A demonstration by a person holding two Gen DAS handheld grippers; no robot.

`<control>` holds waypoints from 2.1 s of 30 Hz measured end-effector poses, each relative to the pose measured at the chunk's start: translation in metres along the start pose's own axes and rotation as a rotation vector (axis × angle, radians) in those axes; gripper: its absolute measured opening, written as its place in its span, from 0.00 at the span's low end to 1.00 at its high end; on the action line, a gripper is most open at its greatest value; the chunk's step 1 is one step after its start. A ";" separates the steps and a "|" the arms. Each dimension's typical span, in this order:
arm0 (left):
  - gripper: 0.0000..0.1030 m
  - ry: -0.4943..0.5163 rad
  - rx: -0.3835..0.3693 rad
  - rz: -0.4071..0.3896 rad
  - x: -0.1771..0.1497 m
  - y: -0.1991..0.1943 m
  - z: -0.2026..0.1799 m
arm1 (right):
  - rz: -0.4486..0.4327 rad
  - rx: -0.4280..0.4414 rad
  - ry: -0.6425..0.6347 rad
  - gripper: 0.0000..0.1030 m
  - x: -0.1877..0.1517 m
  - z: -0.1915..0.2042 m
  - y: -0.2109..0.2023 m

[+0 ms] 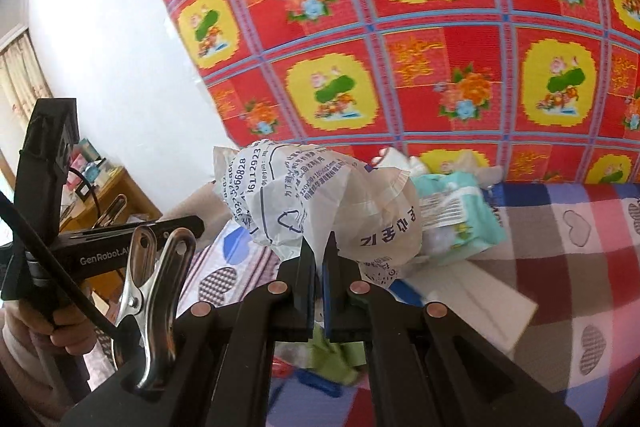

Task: Collect trash

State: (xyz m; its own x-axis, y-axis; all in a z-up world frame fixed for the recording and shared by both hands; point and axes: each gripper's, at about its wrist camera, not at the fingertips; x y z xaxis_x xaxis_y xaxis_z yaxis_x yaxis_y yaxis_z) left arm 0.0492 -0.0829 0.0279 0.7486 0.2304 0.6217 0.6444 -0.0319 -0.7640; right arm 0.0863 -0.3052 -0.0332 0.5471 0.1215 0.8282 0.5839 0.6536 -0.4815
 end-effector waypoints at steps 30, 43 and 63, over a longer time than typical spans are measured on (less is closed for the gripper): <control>0.13 0.018 0.019 -0.039 -0.034 -0.074 0.193 | -0.002 -0.027 -0.011 0.03 -0.042 0.208 0.056; 0.13 -0.078 0.115 -0.044 -0.031 -0.078 0.243 | 0.055 0.069 -0.103 0.03 -0.020 0.251 0.096; 0.13 -0.306 0.250 -0.076 -0.039 -0.091 0.341 | 0.143 0.251 -0.256 0.04 0.000 0.327 0.171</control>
State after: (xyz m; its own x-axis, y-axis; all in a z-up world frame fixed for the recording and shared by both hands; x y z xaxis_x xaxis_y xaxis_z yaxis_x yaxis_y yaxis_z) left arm -0.0922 0.2430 0.0139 0.5951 0.5030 0.6268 0.6099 0.2253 -0.7598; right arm -0.0094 0.0510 -0.0218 0.4266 0.3867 0.8176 0.3296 0.7754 -0.5386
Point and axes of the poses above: each gripper's, at about its wrist camera, not at the fingertips, and y roughly the way its jaws point, z to its left, x to its top, and after that the axes turned 2 degrees about -z, right-handed
